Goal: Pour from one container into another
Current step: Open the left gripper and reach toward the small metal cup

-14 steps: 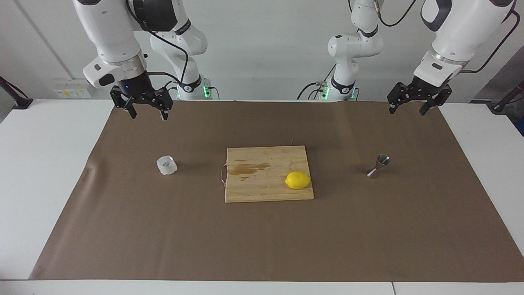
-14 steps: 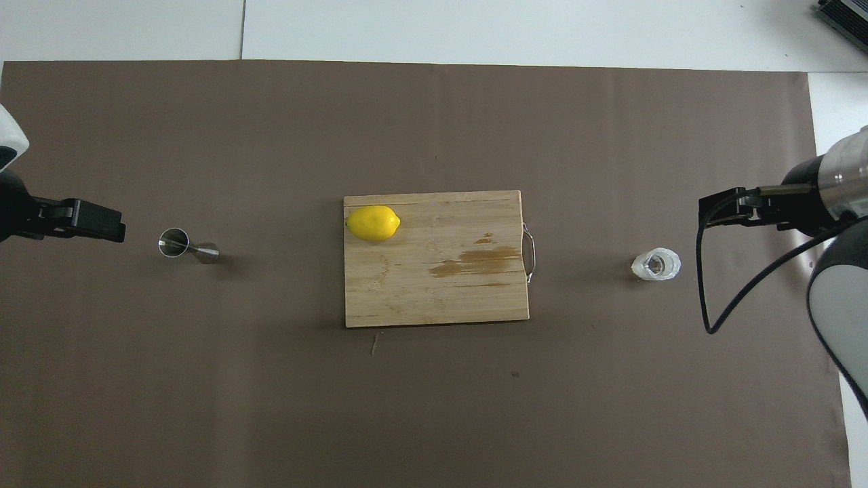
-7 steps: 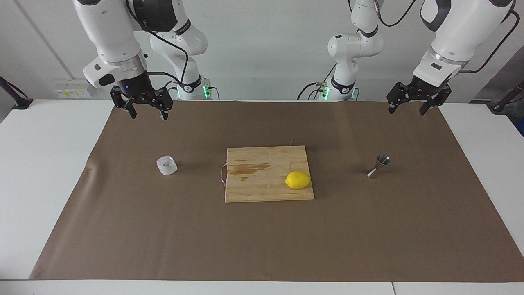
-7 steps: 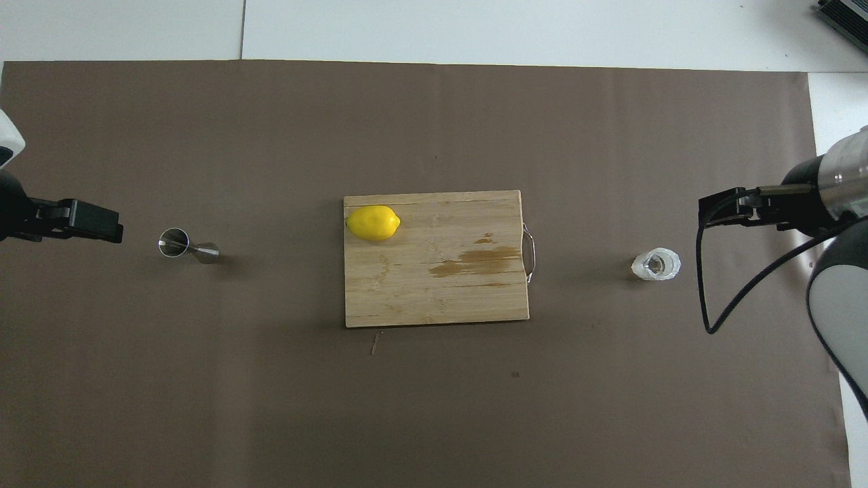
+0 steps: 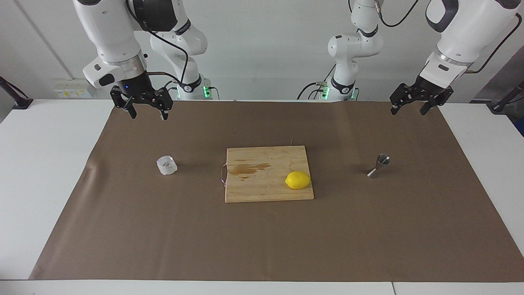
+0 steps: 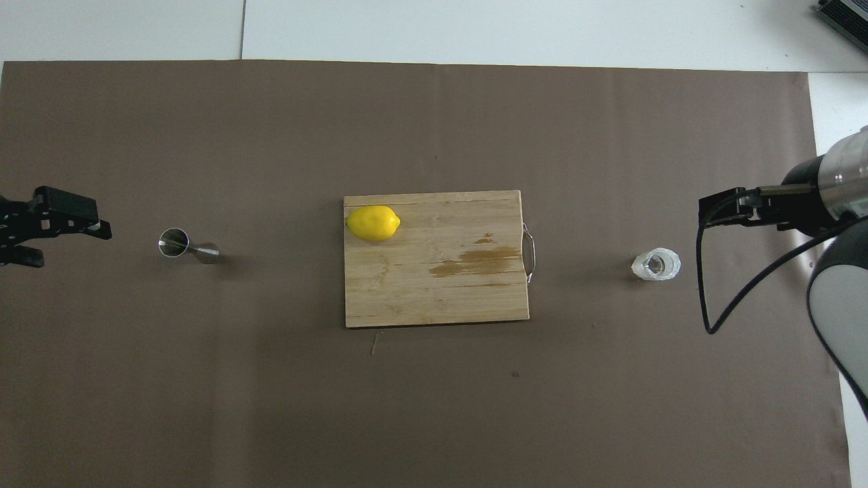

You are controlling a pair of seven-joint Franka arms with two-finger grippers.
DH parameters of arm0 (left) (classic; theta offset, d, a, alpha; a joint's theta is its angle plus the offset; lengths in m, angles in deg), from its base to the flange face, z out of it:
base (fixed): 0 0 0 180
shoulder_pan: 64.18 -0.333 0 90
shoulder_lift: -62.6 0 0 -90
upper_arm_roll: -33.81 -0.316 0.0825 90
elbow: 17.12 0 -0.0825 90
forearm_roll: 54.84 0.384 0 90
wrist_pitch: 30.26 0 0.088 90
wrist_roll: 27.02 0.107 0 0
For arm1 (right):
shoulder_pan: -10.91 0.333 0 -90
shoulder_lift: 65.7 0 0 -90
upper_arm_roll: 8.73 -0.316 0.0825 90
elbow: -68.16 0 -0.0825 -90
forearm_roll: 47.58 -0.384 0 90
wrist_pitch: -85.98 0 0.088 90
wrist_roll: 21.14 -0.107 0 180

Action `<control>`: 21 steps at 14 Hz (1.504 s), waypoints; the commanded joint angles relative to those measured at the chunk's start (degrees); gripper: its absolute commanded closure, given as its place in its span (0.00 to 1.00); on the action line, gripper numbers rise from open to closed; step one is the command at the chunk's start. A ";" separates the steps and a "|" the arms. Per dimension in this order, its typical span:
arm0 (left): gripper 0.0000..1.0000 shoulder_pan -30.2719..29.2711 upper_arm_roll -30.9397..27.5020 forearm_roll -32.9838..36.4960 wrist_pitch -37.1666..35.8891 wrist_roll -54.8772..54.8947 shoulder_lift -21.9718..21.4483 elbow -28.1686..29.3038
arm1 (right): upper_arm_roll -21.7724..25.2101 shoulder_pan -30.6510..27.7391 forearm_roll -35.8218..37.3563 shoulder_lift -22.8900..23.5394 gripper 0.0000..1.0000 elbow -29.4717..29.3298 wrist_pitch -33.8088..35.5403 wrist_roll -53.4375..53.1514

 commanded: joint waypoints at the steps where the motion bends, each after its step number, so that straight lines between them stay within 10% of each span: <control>1: 0.00 -1.45 0.48 -2.69 4.98 -12.78 -2.13 6.07 | -0.23 -0.87 -1.35 -0.38 0.00 0.05 0.64 1.31; 15: 0.00 -9.63 0.39 -43.11 33.54 -52.11 -4.15 30.14 | -0.23 -0.87 -1.27 -0.38 0.00 0.05 0.64 1.31; 21: 0.00 -8.40 0.48 -46.65 37.60 -54.66 -5.82 35.79 | -0.23 -0.87 -1.27 -0.38 0.00 0.05 0.64 1.31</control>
